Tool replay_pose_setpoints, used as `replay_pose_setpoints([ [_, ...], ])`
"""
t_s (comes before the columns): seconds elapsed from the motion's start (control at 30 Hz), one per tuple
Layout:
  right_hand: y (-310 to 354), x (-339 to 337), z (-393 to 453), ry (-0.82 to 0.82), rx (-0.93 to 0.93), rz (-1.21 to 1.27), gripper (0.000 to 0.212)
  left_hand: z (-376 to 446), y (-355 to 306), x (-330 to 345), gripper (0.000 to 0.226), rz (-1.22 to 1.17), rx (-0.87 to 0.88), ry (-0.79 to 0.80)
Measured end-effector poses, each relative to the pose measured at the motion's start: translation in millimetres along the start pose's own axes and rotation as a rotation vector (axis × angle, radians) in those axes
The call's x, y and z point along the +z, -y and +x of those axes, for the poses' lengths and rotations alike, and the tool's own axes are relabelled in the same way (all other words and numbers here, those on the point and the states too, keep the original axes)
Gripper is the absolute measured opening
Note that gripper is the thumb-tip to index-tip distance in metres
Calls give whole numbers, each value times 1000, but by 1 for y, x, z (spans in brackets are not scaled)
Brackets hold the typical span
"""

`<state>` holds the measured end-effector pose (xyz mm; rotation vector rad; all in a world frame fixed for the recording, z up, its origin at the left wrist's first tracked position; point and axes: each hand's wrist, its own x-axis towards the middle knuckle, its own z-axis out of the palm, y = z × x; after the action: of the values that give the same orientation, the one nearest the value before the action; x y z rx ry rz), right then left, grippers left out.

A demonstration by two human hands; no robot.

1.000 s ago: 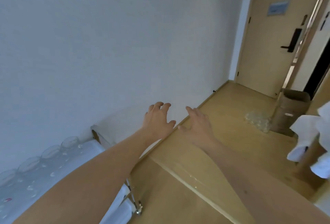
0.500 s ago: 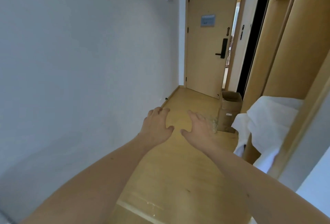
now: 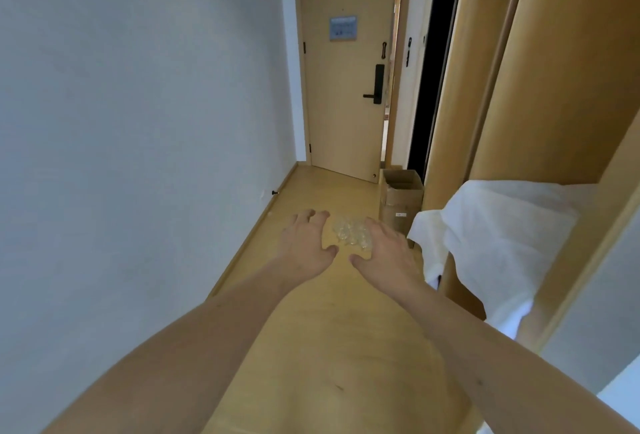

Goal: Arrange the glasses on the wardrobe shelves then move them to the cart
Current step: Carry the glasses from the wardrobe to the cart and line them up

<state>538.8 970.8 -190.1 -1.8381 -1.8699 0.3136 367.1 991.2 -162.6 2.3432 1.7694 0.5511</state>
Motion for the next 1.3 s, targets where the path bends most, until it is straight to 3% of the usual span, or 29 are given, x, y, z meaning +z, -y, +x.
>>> replay_pose_setpoints([
  [0.57,27,69,203,-60,247,-7,62,238,134,7,72,2,130,93],
  [0.93,4,97,314,-42,260,-44,71,342,165,46,72,-20,126,95],
  [1.3,-74,107,458,-28,265,-2,75,488,159,104,71,-24,70,152],
])
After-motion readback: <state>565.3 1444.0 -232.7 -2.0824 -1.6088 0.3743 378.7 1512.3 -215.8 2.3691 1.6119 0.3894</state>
